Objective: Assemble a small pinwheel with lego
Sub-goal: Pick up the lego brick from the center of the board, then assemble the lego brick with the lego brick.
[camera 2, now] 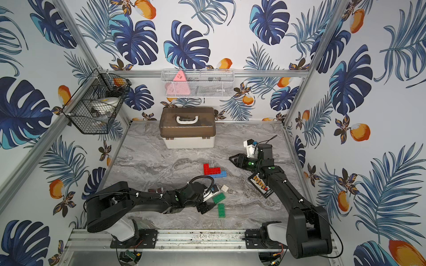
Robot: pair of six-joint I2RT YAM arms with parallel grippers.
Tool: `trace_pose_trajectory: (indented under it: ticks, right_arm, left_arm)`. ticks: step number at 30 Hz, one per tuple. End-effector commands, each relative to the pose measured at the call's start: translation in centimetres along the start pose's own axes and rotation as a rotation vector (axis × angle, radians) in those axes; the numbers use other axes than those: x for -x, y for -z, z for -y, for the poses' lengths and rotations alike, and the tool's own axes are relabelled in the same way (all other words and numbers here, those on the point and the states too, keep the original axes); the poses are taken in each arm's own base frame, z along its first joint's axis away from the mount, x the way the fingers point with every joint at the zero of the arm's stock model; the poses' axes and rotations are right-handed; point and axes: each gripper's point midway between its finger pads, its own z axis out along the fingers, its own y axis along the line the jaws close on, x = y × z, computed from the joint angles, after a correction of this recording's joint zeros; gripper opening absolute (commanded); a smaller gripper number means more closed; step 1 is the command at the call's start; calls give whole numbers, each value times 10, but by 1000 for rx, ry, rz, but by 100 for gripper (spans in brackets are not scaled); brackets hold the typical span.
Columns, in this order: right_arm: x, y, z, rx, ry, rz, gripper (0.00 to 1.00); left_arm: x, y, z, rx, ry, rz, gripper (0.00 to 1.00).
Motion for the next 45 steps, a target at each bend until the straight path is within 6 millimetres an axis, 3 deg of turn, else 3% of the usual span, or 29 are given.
trace_pose_trajectory:
  ticks: [1,14,21,30,33,35,38,43,45]
  right_arm:
    - [4,3,-13,101,18,-10,47]
    - [-2,-1,-5,116,3,-64,39]
    - [-9,-2,-2,126,-12,-101,34]
    - [-17,-5,0,146,-36,-125,32]
    - [-18,-3,0,139,-28,-126,31]
    - [-18,-1,-1,136,-22,-124,31]
    - [-20,-1,-1,145,-25,-122,31]
    - [-25,-6,-1,164,-77,-144,30]
    - [-34,-13,2,114,-83,-185,30]
  left_arm:
    - [11,-4,-1,12,-46,46,82]
    - [4,-16,12,-50,-28,42,72]
    - [3,-15,14,-61,-27,50,48]
    - [4,-24,16,-76,-29,33,53]
    - [1,-24,16,-75,-41,22,46]
    - [3,-23,18,-86,-44,23,34]
    - [9,-18,16,-83,-58,23,17]
    - [35,20,-4,-98,-118,41,15]
    - [34,38,-9,-174,-188,14,9]
